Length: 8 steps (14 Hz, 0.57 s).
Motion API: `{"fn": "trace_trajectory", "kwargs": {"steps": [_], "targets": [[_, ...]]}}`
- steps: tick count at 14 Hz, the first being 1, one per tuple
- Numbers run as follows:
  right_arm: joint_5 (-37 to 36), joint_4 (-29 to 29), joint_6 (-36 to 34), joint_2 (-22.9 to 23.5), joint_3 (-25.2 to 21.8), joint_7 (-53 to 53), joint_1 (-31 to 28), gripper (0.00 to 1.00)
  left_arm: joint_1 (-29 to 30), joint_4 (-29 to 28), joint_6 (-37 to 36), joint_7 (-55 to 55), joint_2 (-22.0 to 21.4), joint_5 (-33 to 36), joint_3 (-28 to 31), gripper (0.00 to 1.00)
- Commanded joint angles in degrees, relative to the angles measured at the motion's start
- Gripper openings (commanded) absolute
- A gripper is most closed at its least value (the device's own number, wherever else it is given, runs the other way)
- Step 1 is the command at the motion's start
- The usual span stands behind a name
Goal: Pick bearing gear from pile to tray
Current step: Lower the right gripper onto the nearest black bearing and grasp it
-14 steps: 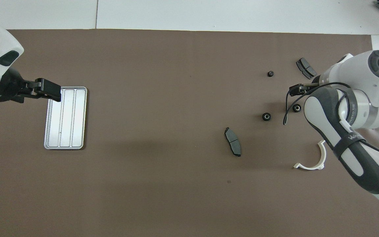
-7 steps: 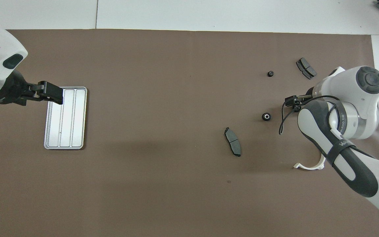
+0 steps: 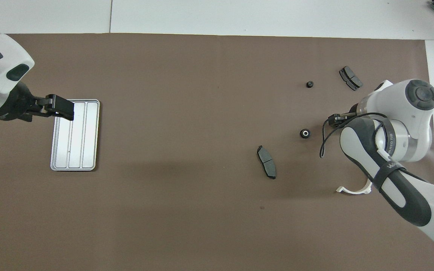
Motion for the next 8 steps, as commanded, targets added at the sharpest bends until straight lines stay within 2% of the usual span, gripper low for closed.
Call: {"fn": "trace_trajectory", "kwargs": {"steps": [1,5,6,8], "targets": [[0.47,-3.26,2.57,-1.84,0.16,-2.83,-0.69,0.69,-0.59,-2.96,1.75,-0.21,-2.4,-0.41,0.33,1.0],[0.47,-3.7,3.45,-1.67,0.16,-2.84,-0.7,0.59,-0.51,-4.11,2.28,-0.21,-2.92,-0.41,0.33,1.0],[0.47,-3.79,3.63,-1.67,0.16,-2.84,-0.7,0.52,-0.51,-4.19,2.19,-0.12,-2.93,-0.41,0.33,1.0],[0.47,-3.79,3.46,-1.67,0.16,-2.75,-0.7,0.3,-0.42,-4.2,2.28,-0.12,-2.93,-0.5,0.33,1.0]]}}
